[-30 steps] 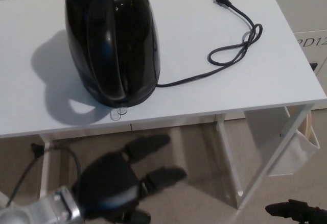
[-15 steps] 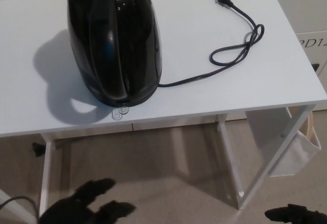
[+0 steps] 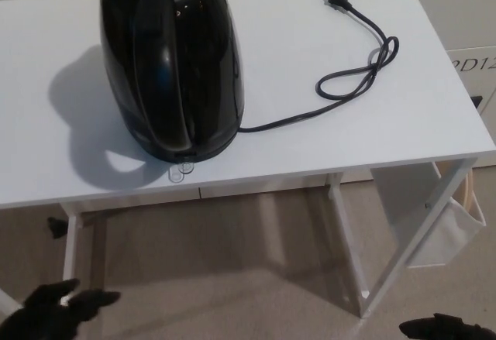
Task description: The robot walk towards a table in front and click the button on the base of the boilling pot using its left middle finger
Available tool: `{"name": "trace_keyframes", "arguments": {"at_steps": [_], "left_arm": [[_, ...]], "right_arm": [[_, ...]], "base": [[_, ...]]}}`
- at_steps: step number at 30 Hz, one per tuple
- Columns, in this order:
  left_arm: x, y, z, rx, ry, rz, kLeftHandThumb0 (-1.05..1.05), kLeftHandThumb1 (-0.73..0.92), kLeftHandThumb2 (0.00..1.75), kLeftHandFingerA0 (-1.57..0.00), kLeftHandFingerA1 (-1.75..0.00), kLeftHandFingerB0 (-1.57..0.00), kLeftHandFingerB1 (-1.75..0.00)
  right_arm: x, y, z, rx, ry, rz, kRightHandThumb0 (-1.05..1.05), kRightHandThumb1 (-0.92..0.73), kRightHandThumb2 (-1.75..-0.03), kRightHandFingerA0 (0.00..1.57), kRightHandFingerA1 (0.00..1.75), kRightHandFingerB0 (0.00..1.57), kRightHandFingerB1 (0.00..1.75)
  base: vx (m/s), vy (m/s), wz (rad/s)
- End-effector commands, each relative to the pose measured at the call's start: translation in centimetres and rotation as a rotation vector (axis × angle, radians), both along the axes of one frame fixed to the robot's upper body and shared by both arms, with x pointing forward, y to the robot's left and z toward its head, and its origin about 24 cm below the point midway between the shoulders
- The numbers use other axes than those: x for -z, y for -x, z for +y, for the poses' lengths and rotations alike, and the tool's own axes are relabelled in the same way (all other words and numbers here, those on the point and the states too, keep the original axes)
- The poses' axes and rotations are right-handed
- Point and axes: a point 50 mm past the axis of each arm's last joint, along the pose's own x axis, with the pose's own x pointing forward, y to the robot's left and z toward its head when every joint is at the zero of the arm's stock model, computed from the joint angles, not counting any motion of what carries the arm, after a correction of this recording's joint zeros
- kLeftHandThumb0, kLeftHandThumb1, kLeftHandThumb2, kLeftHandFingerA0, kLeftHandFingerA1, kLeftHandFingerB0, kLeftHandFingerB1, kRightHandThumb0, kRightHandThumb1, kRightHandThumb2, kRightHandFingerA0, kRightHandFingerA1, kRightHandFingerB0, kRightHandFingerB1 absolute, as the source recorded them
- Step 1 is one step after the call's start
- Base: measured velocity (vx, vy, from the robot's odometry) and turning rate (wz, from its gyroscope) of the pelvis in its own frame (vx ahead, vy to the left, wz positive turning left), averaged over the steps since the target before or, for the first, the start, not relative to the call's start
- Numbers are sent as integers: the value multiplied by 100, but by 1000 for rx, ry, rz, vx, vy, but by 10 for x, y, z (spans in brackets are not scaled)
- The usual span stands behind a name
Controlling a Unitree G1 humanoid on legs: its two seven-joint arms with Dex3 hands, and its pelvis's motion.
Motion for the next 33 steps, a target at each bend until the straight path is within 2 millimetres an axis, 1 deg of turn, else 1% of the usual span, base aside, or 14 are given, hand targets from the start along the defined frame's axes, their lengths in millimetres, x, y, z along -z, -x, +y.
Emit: {"name": "trace_keyframes", "arguments": {"at_steps": [1, 8, 10, 14, 15, 17, 19, 20, 21, 24, 27, 29, 31, 33], "left_arm": [[7, 10, 51, -587, 432, 194, -79, 57, 89, -28, -45, -19, -40], [3, 1, 52, -606, 465, 179, -78, 56, 88, -29, -45, -19, -40], [3, 2, 54, -600, 454, 181, -78, 56, 88, -28, -45, -18, -40], [2, 3, 55, -590, 442, 178, -78, 57, 88, -29, -45, -18, -40], [2, 3, 56, -598, 459, 184, -79, 56, 87, -27, -44, -17, -40], [3, 4, 56, -599, 463, 187, -79, 56, 88, -27, -44, -17, -40], [6, 13, 55, -598, 467, 200, -78, 56, 88, -28, -45, -17, -40], [8, 16, 55, -602, 475, 207, -78, 56, 88, -28, -45, -16, -40], [9, 18, 55, -607, 484, 214, -78, 56, 88, -28, -45, -16, -40], [5, 11, 55, -604, 494, 201, -77, 56, 87, -29, -45, -18, -40], [4, 11, 57, -618, 496, 191, -77, 55, 87, -30, -46, -19, -40], [4, 12, 59, -634, 508, 191, -77, 55, 86, -30, -46, -19, -40], [5, 15, 61, -640, 503, 205, -77, 55, 87, -29, -45, -18, -40], [6, 15, 60, -643, 510, 214, -77, 55, 86, -28, -45, -18, -40]], "right_arm": [[4, 6, -11, 86, 44, -8, -32, -67, -59, 51, 49, 42, 42], [1, -2, -16, 102, 38, -27, -32, -66, -59, 52, 50, 42, 43], [2, -2, -16, 105, 44, -25, -32, -65, -59, 54, 50, 45, 42], [1, -3, -17, 100, 71, -24, -33, -65, -59, 53, 49, 44, 42], [1, -4, -18, 105, 66, -33, -33, -65, -58, 54, 51, 44, 43], [0, -4, -19, 110, 64, -39, -33, -65, -58, 54, 51, 44, 43], [2, 4, -21, 113, 75, -25, -32, -65, -59, 52, 50, 42, 43], [2, 7, -23, 116, 78, -19, -33, -66, -59, 48, 48, 42, 42], [2, 9, -25, 119, 80, -14, -33, -66, -59, 48, 48, 42, 42], [0, 1, -32, 168, 60, -30, -34, -66, -59, 49, 49, 41, 42], [-1, 2, -44, 225, 28, -26, -34, -67, -59, 49, 50, 40, 42], [1, 4, -47, 251, 3, -20, -32, -67, -60, 49, 50, 39, 42], [3, 12, -49, 256, -6, -7, -34, -68, -60, 50, 50, 38, 42], [3, 14, -50, 259, -12, -11, -35, -68, -60, 50, 50, 39, 42]], "base": [[0, 0, 0], [0, 0, 0], [0, 0, 0], [0, 0, 0], [0, 0, 0], [0, 0, 0], [0, 0, 0], [0, 0, 0], [0, 0, 0], [0, 0, 0], [0, 0, 0], [0, 0, 0], [0, 0, 0], [0, 0, 0]]}}
